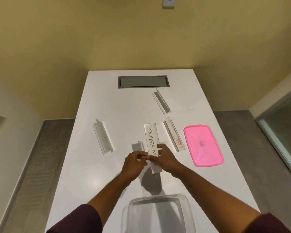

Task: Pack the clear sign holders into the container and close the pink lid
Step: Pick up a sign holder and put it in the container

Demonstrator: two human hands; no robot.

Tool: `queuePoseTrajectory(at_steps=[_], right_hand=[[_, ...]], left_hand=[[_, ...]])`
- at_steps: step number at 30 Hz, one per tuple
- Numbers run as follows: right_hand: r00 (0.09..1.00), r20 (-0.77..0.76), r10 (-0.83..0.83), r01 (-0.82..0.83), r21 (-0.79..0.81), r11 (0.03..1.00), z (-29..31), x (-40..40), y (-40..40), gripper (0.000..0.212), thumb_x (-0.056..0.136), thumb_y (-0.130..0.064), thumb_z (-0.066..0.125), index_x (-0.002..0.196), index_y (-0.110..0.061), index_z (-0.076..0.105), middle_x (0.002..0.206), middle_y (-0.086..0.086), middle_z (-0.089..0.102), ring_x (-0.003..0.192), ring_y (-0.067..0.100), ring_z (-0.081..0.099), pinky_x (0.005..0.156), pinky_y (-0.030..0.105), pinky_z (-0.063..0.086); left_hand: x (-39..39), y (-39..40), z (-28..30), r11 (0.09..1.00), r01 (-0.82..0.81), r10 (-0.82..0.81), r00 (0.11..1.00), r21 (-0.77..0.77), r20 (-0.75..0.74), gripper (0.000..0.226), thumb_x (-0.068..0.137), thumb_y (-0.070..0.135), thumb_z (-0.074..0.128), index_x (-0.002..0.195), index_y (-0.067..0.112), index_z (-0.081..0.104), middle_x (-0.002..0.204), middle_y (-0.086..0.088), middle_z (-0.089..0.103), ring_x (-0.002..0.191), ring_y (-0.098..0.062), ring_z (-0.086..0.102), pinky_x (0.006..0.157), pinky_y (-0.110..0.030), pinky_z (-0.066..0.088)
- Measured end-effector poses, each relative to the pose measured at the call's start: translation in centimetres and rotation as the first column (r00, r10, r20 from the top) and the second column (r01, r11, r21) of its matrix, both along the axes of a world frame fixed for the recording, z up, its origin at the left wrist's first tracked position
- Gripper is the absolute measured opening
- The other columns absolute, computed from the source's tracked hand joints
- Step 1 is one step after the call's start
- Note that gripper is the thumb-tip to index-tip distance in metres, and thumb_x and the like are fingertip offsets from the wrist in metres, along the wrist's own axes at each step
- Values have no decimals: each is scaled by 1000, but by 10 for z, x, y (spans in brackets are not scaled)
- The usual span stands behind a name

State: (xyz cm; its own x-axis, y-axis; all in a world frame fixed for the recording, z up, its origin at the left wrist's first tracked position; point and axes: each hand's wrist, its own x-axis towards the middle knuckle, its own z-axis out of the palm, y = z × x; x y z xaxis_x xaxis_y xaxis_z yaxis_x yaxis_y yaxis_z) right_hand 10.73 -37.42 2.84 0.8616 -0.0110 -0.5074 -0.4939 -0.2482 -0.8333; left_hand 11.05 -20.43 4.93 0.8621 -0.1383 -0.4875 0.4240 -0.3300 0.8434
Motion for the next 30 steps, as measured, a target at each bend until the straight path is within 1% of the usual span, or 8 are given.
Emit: queuePoseTrajectory(at_steps=[4,8,12,15,19,21,24,30], right_hand=[[989,25,143,-136,-190,972,10,-25,-13,71,72,-33,86,131,-27,47,119,-6,64,103,14,65,86,36,60],[954,69,291,-245,-378,893,19,-51,-20,74,61,-46,84,126,-34,53,109,-12,67,97,7,65,82,31,58],[895,93,437,-338,-496,799,29,-75,-24,69,63,-46,81,126,-41,53,118,-9,71,96,2,63,71,18,53],[843,105,528,-385,-567,728,36,-90,-29,69,61,-47,79,126,-42,55,119,-16,69,97,-2,59,72,18,51],[787,72,613,-432,-645,631,39,-111,-37,71,59,-48,73,127,-44,55,113,-15,67,99,9,61,80,29,52],[756,43,653,-462,-671,580,38,-121,-40,71,59,-48,73,128,-45,53,112,-15,66,99,10,60,81,30,51],[724,2,690,-505,-680,532,31,-138,-42,69,61,-47,73,126,-45,51,109,-14,65,97,11,60,81,33,51],[685,-75,724,-562,-687,461,5,-170,-39,71,67,-48,80,132,-34,57,127,-14,64,114,11,60,90,26,45]], left_hand=[[-16,7,18,957,-19,-92,926,289,365,33,90,10,65,122,15,59,121,-3,59,109,-18,57,88,-23,47],[-33,13,38,906,66,-305,787,419,536,55,85,24,72,134,22,46,131,-1,39,125,-19,35,99,-29,42],[-49,22,39,744,242,-584,689,622,430,68,88,33,69,147,24,37,158,-2,29,147,-26,18,119,-41,31],[-61,31,31,585,279,-710,631,762,313,67,91,32,67,150,22,36,159,-3,35,153,-28,16,126,-45,12],[-84,41,23,611,327,-699,650,721,298,53,90,37,67,139,29,50,137,4,60,129,-20,51,118,-36,28],[-97,45,19,613,357,-696,666,705,267,45,90,35,65,134,33,53,129,7,65,117,-17,57,98,-33,45],[-117,48,10,592,402,-711,668,699,219,39,88,33,65,126,36,57,121,9,67,109,-15,60,78,-27,45],[-152,52,-12,551,458,-710,696,698,104,45,80,35,72,124,38,61,123,7,69,113,-18,61,88,-30,47]])
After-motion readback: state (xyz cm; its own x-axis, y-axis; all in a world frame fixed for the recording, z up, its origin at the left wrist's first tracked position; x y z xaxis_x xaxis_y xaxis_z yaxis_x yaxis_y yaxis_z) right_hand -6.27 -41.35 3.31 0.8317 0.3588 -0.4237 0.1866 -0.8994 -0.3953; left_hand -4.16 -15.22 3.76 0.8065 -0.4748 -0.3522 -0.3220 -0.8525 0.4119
